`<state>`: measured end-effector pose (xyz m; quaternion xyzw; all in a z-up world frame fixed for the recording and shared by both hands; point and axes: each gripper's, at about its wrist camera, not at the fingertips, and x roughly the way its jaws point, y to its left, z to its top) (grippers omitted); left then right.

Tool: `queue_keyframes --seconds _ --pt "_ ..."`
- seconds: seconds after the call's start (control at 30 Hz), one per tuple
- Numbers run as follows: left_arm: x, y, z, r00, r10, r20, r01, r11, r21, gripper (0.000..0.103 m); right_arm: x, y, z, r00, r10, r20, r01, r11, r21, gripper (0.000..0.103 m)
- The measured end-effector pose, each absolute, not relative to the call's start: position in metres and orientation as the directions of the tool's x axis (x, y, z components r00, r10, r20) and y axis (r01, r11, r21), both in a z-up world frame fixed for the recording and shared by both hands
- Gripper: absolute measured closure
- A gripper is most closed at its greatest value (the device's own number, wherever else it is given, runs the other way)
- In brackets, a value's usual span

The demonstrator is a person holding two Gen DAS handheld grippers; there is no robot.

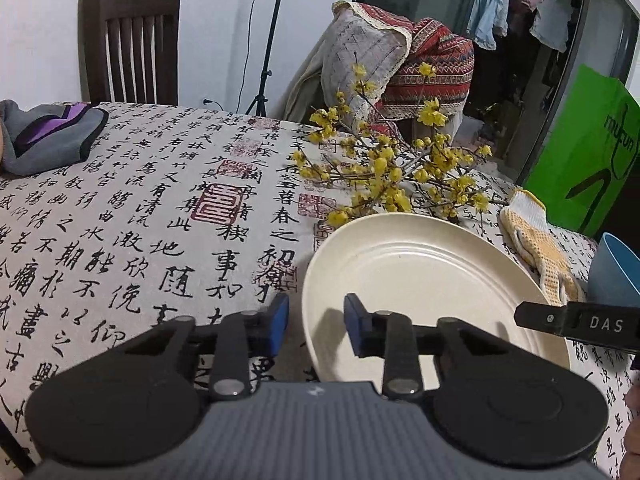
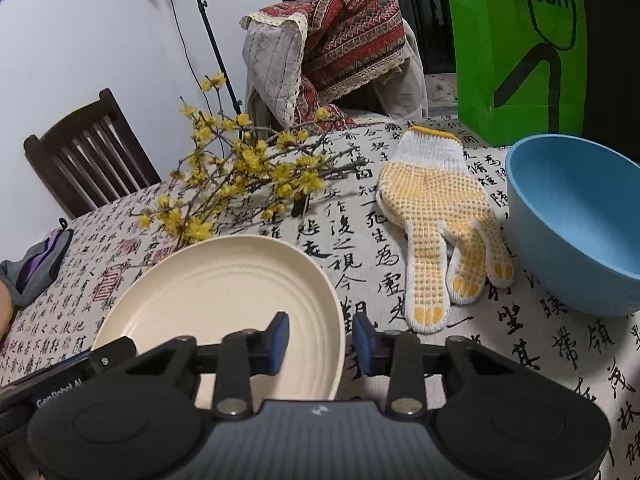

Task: Organize plates and bowls
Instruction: 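Lift the gripped cream plate off the cloth with both tools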

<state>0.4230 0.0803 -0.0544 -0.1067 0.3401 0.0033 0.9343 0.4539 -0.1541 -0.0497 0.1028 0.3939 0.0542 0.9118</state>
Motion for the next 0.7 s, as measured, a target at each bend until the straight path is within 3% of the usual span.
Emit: queue_keyframes --seconds 0.37,0.5,0.7 --pt "0.4232 0.0783 -0.0561 0.768 -0.099 -0.633 -0.060 0.973 -0.225 0.075 0.4548 -0.1608 -0.0558 0.672 0.200 -0.713 -0.013 0.966 0.259 0.091" --pt "0.4230 0.0789 -0.0560 0.767 -0.078 -0.637 -0.074 0.975 -0.209 0.084 0.4535 -0.1625 -0.0563 0.673 0.206 -0.710 -0.023 0.966 0.259 0.092" --pt "0.4231 0.0787 -0.0547 0.765 -0.070 -0.640 -0.077 0.977 -0.198 0.087 0.4490 -0.1609 -0.0550 0.672 0.205 -0.711 -0.058 0.972 0.226 0.091"
